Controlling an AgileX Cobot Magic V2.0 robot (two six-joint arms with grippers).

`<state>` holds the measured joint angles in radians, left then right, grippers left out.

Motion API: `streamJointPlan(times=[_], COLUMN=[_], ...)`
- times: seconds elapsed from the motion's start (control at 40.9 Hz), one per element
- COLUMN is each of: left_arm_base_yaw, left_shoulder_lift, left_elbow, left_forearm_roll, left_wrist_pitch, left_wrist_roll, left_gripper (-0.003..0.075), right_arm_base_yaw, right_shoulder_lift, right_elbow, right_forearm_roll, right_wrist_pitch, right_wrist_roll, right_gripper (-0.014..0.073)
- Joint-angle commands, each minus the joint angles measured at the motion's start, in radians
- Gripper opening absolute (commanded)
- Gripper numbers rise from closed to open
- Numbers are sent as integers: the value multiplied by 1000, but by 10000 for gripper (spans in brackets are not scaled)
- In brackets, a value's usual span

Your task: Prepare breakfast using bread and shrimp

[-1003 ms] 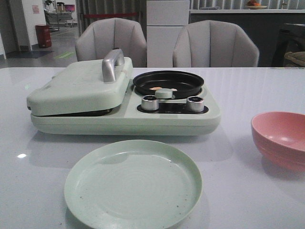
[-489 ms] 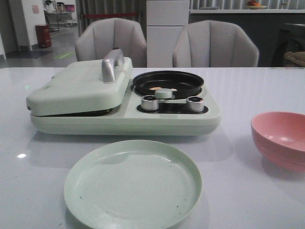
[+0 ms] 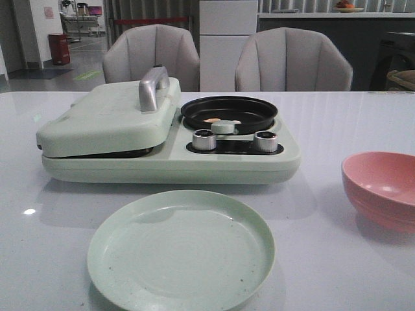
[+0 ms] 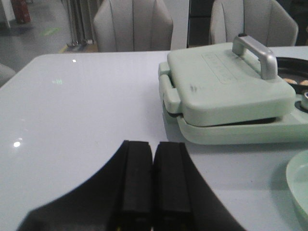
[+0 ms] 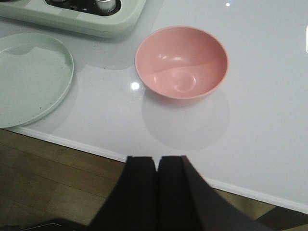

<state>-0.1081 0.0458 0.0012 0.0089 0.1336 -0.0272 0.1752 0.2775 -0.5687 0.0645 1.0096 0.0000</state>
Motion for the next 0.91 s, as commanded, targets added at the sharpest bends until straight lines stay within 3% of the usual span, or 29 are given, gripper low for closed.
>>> streamJointPlan(times=[0.0,0.881], left_arm_base_yaw=[18,59], left_shoulder_lift=[-20,-67], left_elbow=[24,31], left_forearm_roll=[-9,-9], left_wrist_pitch=[-217,-260], left_wrist_roll=[-10,-10], left_gripper=[102,101], right_arm_base_yaw=[4,4], right_shoulder_lift=[11,11], right_elbow=[-26,-26], right_forearm_roll=[0,-2], right_wrist_pitch=[-73,-74], right_wrist_roll=[-6,-6], right_gripper=[35,35])
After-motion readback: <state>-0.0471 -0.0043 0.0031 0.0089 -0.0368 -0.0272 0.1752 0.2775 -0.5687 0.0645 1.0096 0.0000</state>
